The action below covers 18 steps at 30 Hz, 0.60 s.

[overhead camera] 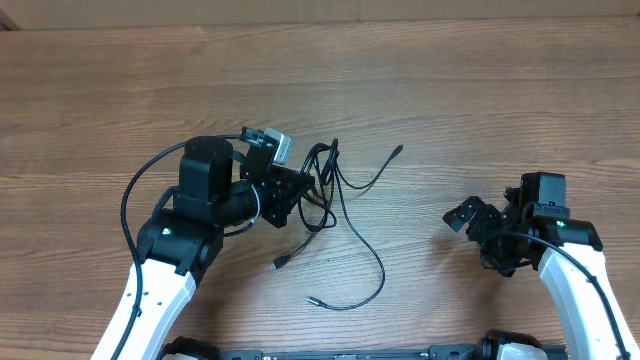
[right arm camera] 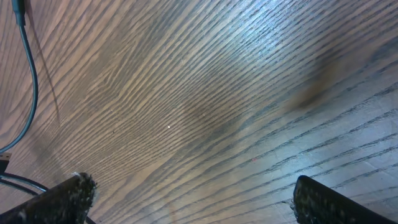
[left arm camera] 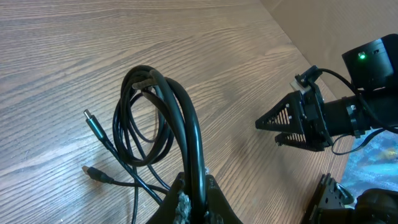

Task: Untangle cables

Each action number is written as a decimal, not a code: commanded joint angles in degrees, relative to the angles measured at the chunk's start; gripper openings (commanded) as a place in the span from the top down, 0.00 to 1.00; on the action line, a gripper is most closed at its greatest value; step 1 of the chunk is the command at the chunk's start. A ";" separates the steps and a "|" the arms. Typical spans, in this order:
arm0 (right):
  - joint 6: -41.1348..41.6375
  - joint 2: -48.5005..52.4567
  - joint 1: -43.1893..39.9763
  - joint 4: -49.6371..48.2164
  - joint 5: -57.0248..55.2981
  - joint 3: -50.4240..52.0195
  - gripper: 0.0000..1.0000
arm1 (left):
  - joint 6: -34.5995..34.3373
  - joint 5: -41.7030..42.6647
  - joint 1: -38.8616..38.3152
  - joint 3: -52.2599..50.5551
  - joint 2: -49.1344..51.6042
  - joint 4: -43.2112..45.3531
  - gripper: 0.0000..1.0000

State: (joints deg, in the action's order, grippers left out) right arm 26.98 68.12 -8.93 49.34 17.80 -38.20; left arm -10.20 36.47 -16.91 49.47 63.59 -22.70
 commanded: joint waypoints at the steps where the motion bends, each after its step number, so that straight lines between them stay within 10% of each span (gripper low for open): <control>1: 0.13 0.04 -0.09 -0.24 0.31 -0.46 0.00 | -0.13 1.49 -0.37 0.20 -0.72 0.22 0.96; 18: 0.13 0.04 -0.09 -0.24 0.31 -0.46 0.00 | -0.09 0.28 -0.37 0.20 -0.70 0.22 0.96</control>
State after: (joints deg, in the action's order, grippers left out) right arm 26.98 68.12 -8.93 49.34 17.80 -38.20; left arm -10.20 36.42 -16.91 49.47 63.59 -22.70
